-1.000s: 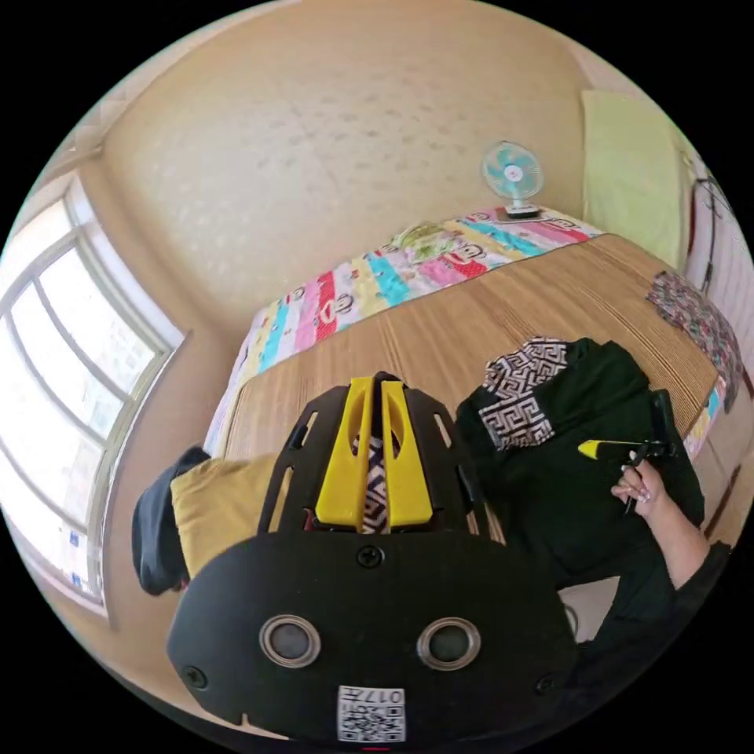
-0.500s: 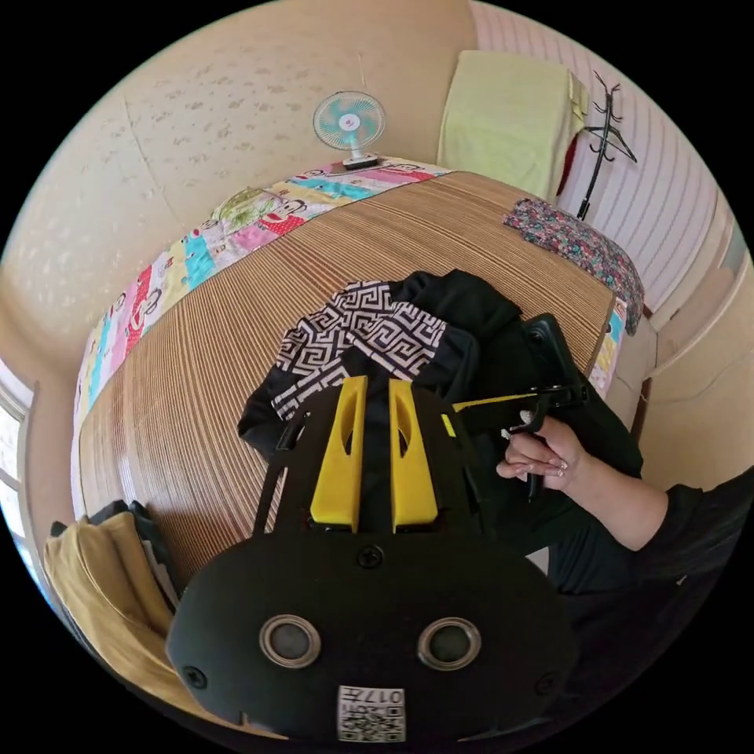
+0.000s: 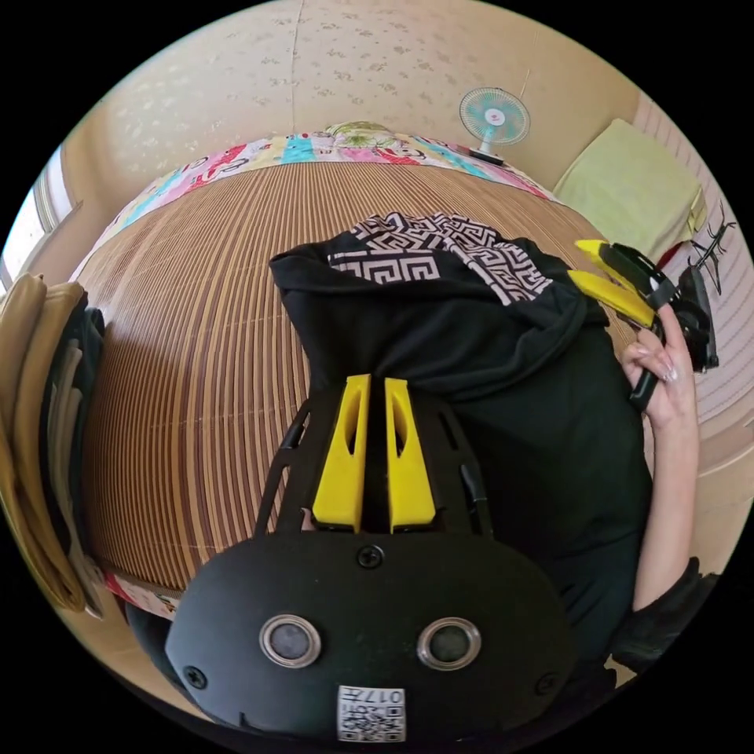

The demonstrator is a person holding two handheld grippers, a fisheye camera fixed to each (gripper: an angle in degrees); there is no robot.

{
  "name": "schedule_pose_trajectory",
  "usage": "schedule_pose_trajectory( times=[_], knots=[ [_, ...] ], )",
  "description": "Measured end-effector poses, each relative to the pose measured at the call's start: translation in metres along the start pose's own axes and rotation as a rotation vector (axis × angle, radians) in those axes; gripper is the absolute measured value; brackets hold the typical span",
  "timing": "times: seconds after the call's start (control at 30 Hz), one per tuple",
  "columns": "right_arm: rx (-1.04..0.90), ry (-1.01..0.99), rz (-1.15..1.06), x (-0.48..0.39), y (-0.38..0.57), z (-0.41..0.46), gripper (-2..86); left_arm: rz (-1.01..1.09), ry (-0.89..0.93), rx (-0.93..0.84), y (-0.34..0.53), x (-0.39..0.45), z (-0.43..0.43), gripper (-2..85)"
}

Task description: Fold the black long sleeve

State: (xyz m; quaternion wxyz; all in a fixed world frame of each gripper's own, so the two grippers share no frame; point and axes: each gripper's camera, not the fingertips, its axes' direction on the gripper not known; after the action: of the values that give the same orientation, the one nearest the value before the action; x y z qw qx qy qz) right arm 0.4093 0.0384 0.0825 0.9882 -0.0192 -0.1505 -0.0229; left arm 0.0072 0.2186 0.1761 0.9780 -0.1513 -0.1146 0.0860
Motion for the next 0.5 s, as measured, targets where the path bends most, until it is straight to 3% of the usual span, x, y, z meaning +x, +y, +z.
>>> schedule_pose_trajectory(
  times=[0.07,0.1,0.2,0.23,0.33,0.5],
  knots=[
    [-0.239,0.054,0.015,-0.007,-0.034,0.052,8.0,0.001,-0.009,0.003,0.001,-0.003,-0.002,4.4],
    [-0.264,0.038,0.003,-0.01,-0.038,0.059,6.1,0.003,-0.01,0.004,0.002,-0.006,-0.003,4.4],
    [-0.11,-0.055,-0.088,-0.041,-0.044,0.03,2.8,-0.011,0.019,0.008,0.004,-0.018,-0.006,4.3],
    [0.026,-0.062,-0.083,-0.045,-0.039,0.003,2.3,-0.015,0.027,0.01,0.004,-0.02,-0.007,4.3],
    [0.296,-0.059,0.054,-0.016,-0.014,-0.054,1.6,-0.025,0.045,0.023,0.007,-0.03,-0.01,4.2],
    [0.144,0.112,0.285,0.064,0.027,-0.025,1.5,-0.02,0.038,0.035,0.01,-0.038,-0.018,4.2]
  ],
)
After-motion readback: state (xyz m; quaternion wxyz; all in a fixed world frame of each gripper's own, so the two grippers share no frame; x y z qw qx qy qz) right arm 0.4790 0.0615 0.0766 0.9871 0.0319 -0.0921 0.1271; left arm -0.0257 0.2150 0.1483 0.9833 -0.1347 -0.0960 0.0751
